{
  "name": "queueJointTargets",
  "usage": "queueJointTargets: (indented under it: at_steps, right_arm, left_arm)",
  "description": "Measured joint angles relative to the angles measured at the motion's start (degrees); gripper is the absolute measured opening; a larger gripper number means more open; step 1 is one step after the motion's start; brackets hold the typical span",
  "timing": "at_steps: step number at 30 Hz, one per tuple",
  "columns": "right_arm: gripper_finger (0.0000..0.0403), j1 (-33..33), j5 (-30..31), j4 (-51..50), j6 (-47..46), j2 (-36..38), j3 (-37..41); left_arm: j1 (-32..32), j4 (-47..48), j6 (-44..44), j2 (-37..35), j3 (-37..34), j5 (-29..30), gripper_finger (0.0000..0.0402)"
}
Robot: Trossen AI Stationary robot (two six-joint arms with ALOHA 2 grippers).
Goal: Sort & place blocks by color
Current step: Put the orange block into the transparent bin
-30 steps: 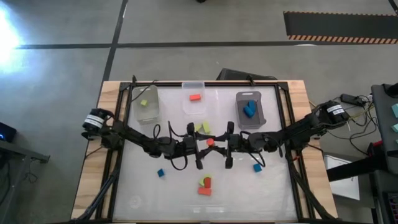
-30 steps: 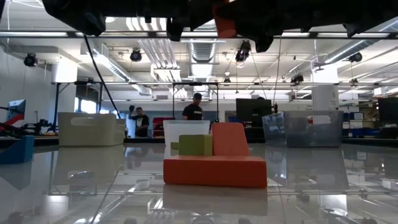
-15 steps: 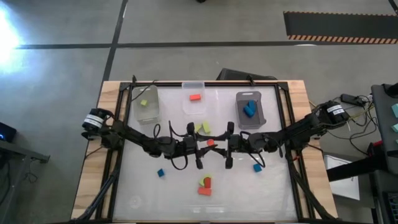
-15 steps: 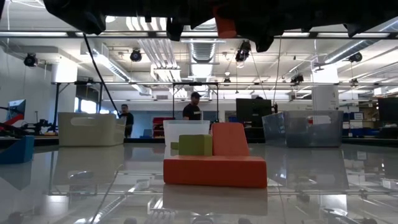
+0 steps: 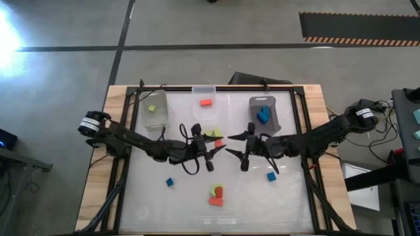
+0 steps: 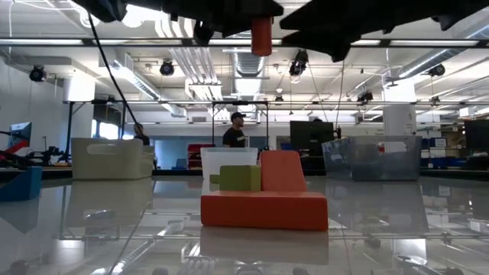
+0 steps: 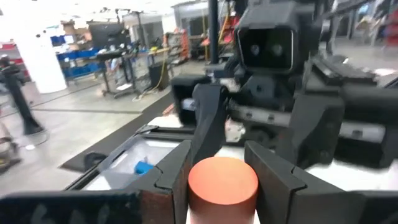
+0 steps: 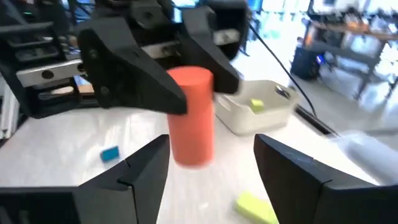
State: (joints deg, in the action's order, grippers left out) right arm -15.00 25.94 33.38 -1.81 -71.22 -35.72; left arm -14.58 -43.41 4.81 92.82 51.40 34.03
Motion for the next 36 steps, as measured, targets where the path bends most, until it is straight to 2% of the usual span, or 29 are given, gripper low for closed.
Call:
queueJointTargets:
  at_steps: [6, 12, 15, 18, 22, 24, 29, 36]
  right_arm:
    - [0.0228, -0.05, 3.21, -15.61, -7.39, 7.39, -0.01]
    - [0.0222, -0.11, 3.29, -26.24, -13.90, 12.18, -0.01]
    - [0.0219, -0.11, 3.29, -28.42, -15.17, 12.83, 0.10]
    - [0.0219, -0.11, 3.27, -28.74, -15.17, 12.24, 0.13]
    - [0.0219, -0.11, 3.27, -28.60, -15.17, 10.85, 0.15]
    - [0.0219, -0.11, 3.25, -28.53, -15.17, 10.20, 0.15]
    - [0.0219, -0.11, 4.12, -28.37, -15.19, 8.71, 0.19]
    - [0.0219, -0.07, 4.34, -27.93, -15.10, 7.08, 0.21]
  left_arm:
    - [3.26, 11.48, -1.52, -5.69, 0.46, 2.83, 0.0112]
    - [11.93, 28.81, -7.84, -9.53, 3.34, 2.90, 0.0112]
    - [17.55, 39.53, -10.17, -9.36, 6.78, 0.30, 0.0112]
    - [23.41, 44.74, -10.47, -7.91, 9.29, -5.04, 0.0112]
    - [31.11, 45.89, -10.66, -5.57, 10.64, -14.50, 0.0112]
    - [34.51, 45.60, -12.11, -4.37, 11.05, -17.29, 0.0112]
    - [39.96, 45.48, -16.75, -1.48, 11.04, -20.22, 0.0112]
    - [40.95, 41.56, -17.98, 3.66, 10.99, -20.55, 0.0112]
